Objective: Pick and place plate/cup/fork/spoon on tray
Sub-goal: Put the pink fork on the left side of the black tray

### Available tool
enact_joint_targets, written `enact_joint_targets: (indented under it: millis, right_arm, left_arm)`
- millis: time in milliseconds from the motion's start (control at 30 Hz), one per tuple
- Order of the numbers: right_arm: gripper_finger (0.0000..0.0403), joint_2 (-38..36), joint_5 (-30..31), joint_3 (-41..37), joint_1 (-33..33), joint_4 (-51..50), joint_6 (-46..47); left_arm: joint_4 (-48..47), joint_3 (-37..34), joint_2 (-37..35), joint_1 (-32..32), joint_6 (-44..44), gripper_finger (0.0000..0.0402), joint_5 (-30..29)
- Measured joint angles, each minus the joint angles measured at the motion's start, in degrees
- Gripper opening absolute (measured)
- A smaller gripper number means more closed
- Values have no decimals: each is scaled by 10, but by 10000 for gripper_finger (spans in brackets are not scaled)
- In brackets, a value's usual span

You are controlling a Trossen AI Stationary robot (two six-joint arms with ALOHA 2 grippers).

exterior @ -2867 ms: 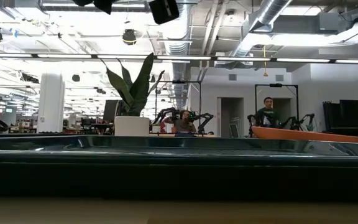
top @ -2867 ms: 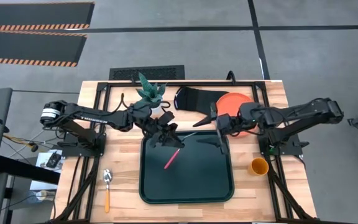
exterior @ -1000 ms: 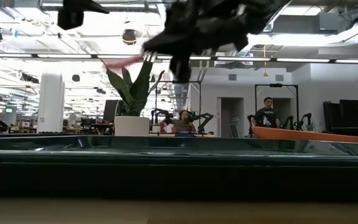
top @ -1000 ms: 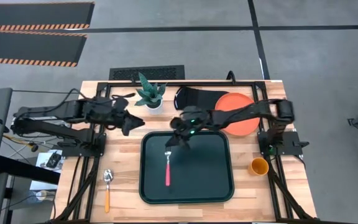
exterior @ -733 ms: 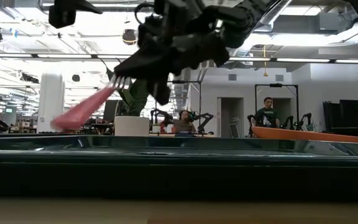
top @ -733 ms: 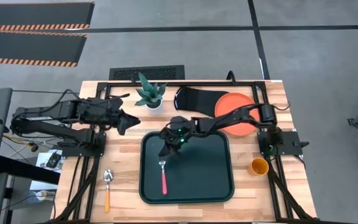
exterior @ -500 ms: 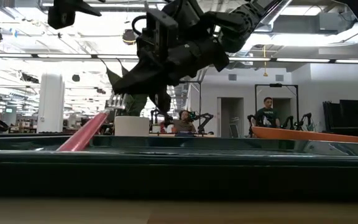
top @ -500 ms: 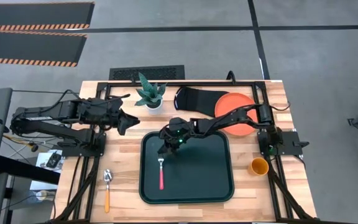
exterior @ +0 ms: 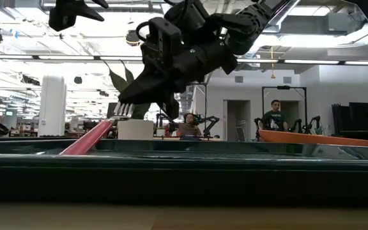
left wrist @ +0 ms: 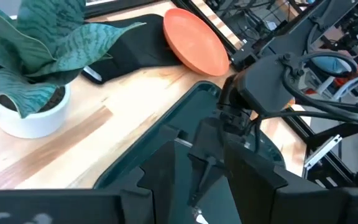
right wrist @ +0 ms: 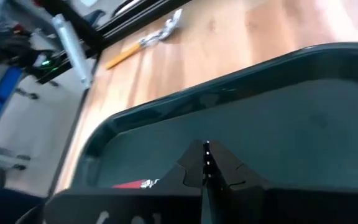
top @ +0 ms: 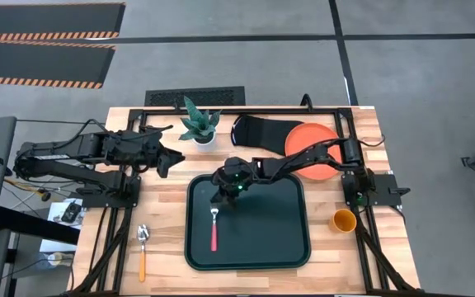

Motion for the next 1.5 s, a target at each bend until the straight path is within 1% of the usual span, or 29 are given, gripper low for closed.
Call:
enact_joint_targets:
  millis: [133,300,433,600,767,833,1000,1067,1500]
  right_arm:
    - [12,0,34,0,3,-9,-17]
    - [13,0,34,-3,6,-12,-32]
    - [20,0,49,-31,8,5,-30]
    - [21,0,50,-59,7,49,-22]
    - [21,0,51,-61,8,50,-18]
    - [22,19,53,-59,11,67,-13]
    - [24,48,40,-60,19,69,15]
    - [27,49,31,-61,19,70,14]
    - [46,44,39,-61,5,78,-5]
  left_arm:
    - [0,0,0,0,-5,123,-2]
    - [0,0,0,0,-5,123,-3]
    - [0,0,0,0,-6,123,-5]
    - [0,0,0,0,-6,123,-24]
    - [0,0,0,0,-7,123,-33]
    - [0,0,0,0,-7,123,-34]
    - [1,0,0,0,-7,123,-36]
    - [2,0,0,0,-7,123,-36]
    - [2,0,0,0,-5,123,-47]
